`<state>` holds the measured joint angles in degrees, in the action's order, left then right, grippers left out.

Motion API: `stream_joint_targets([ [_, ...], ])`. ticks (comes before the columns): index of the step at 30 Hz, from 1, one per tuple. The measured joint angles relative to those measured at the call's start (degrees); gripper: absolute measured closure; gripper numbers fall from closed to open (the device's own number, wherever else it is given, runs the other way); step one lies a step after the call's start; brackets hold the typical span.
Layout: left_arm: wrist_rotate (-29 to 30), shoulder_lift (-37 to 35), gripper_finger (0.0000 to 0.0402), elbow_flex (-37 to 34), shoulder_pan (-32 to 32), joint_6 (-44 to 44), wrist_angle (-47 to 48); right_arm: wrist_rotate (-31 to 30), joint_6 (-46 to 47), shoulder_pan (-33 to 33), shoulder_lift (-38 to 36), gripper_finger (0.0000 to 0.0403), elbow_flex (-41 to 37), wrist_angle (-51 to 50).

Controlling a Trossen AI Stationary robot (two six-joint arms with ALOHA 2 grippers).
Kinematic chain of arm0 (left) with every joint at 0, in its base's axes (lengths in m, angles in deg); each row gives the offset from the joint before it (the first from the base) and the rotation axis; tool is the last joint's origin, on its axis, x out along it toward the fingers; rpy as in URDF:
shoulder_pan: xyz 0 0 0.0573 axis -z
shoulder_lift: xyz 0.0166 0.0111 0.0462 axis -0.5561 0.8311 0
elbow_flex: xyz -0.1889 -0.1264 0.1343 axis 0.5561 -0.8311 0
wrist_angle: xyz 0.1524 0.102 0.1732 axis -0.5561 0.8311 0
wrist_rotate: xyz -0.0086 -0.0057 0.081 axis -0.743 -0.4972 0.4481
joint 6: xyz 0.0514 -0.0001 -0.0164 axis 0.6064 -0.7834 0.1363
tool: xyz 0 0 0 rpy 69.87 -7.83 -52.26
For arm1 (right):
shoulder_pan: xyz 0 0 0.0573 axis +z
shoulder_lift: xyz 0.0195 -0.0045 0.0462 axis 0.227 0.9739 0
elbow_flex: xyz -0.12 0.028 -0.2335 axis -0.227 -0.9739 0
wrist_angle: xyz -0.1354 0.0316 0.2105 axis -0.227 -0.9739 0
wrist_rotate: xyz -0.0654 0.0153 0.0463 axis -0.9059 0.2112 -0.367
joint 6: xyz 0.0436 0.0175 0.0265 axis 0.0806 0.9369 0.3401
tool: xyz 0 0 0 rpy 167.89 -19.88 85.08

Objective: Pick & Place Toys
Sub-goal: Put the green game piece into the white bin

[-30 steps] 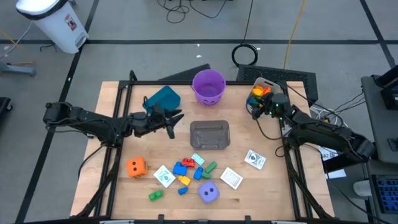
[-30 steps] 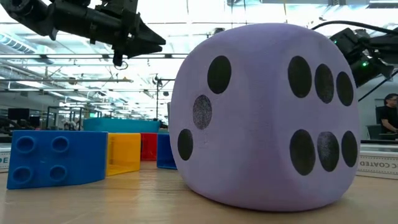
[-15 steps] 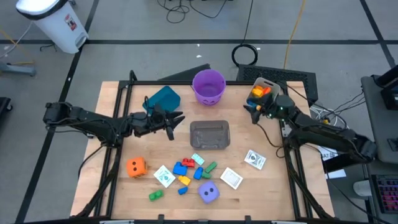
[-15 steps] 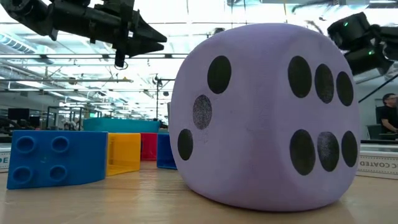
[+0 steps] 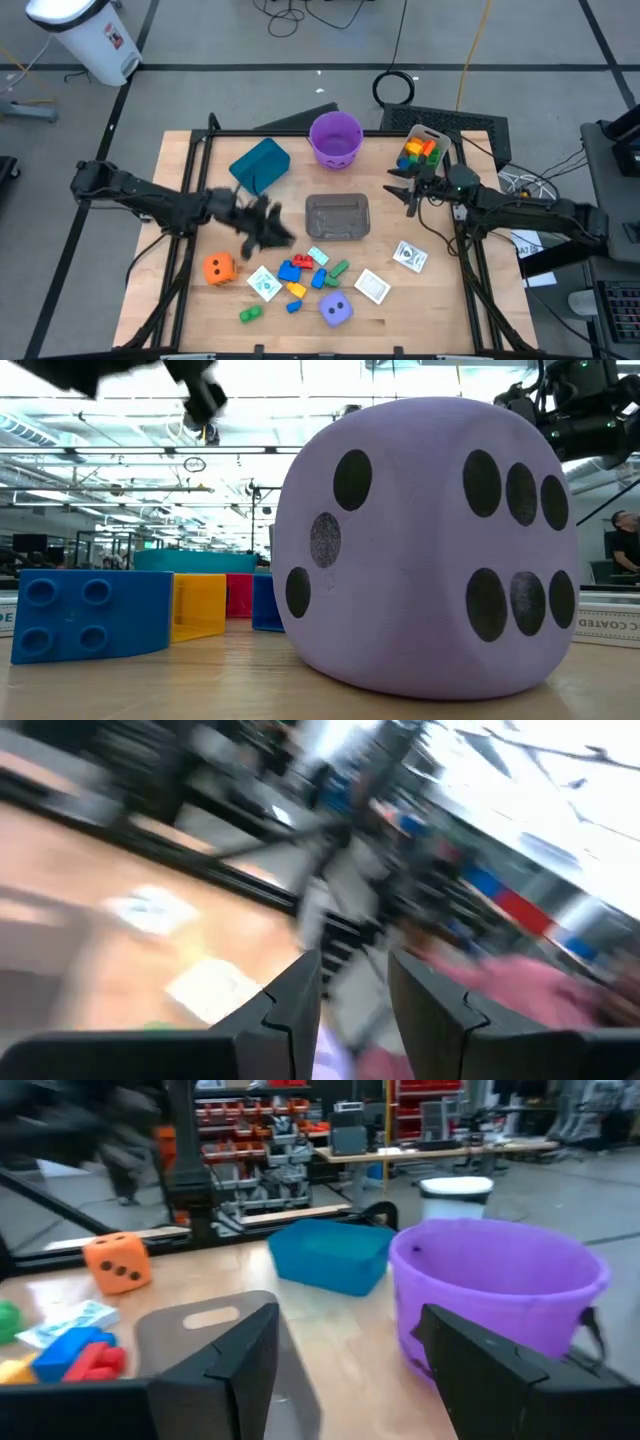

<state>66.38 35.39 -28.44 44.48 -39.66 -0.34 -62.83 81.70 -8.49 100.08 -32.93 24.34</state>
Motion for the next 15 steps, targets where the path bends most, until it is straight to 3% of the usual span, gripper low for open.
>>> stream_joint_targets([
  [5,19.9,4.8,0.0245,14.6,18.8,5.0,21.1,-4.3,-0.7,0.5,0.0,0.0186,0.0,0.0],
  [8,27.8,11.5,0.0208,25.9,26.0,-4.4,48.3,-4.2,-0.4,0.5,0.0,0.0186,0.0,-0.1],
  [12,25.5,21.9,0.0158,36.5,29.0,-28.2,83.0,-4.2,0.3,1.4,0.0,0.0187,0.0,-0.3],
  [15,18.0,27.7,0.0129,38.0,29.6,-32.4,89.4,-4.2,1.2,2.3,0.0,0.0187,0.0,-0.3],
])
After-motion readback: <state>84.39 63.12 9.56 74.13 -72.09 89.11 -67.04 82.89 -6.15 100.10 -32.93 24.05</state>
